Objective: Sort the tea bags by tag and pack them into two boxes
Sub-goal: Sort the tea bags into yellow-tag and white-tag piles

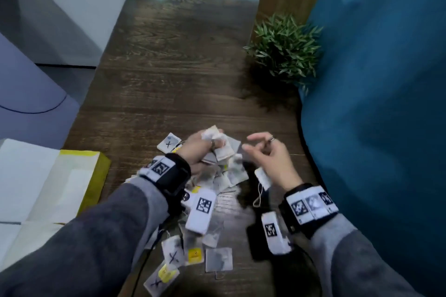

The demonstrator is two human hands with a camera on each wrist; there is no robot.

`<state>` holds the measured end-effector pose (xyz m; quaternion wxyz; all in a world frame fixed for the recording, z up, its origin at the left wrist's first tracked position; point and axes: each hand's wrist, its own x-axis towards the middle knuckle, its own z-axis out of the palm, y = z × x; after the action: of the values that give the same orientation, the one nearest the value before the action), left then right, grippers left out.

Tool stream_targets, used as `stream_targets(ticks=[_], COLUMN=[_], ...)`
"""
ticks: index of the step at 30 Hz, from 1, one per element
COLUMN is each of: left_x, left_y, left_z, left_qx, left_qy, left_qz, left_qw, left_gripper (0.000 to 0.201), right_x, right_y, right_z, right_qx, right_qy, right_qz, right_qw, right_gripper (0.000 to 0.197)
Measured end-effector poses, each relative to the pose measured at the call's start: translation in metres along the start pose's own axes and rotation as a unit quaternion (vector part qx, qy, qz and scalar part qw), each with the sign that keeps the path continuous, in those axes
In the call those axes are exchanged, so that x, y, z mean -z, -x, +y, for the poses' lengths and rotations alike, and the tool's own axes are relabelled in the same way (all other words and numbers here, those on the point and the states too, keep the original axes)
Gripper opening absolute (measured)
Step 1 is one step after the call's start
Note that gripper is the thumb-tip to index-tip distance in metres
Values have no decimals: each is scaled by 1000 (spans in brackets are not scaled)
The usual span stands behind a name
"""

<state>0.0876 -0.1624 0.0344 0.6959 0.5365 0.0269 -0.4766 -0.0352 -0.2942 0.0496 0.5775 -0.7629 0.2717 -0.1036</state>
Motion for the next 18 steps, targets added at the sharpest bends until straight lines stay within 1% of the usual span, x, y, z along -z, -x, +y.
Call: stream_targets(ticks=[2,3,5,7,9,11,14,16,17,18], left_x=[-9,-14,-22,-29,-34,-40,-48,-50,-51,-53], left_y=[-36,-52,-81,-105,-126,-143,-158,-169,-177,-185], left_z=[14,19,25,26,22,18,14,18,21,24], left_qx=[-7,-4,30,53,59,62,63,65,70,68], left_qy=[-9,-14,-8,8,16,25,28,32,44,24], left_qz=[-6,-12,-3,30,32,26,7,11,15,21], left_qw=[1000,1000,999,998,998,997,998,997,996,997], left_gripper=[22,21,19,16,18,22,22,22,24,33], right_x=[14,20,29,33,36,40,42,42,43,43], right_y=[-39,-58,-93,-112,-123,-138,-157,-168,-175,-179], right_z=[19,32,61,70,61,67,68,69,74,77], right_qx=[-83,-123,-197,-235,-250,-257,-241,-228,-222,-219], right_qy=[-52,-77,-125,-159,-169,-172,-165,-163,-161,-165], right_qz=[109,140,174,206,236,270,314,333,340,334], right_qw=[989,980,957,936,924,912,904,900,900,902], right_gripper=[12,18,29,30,26,24,17,18,18,19])
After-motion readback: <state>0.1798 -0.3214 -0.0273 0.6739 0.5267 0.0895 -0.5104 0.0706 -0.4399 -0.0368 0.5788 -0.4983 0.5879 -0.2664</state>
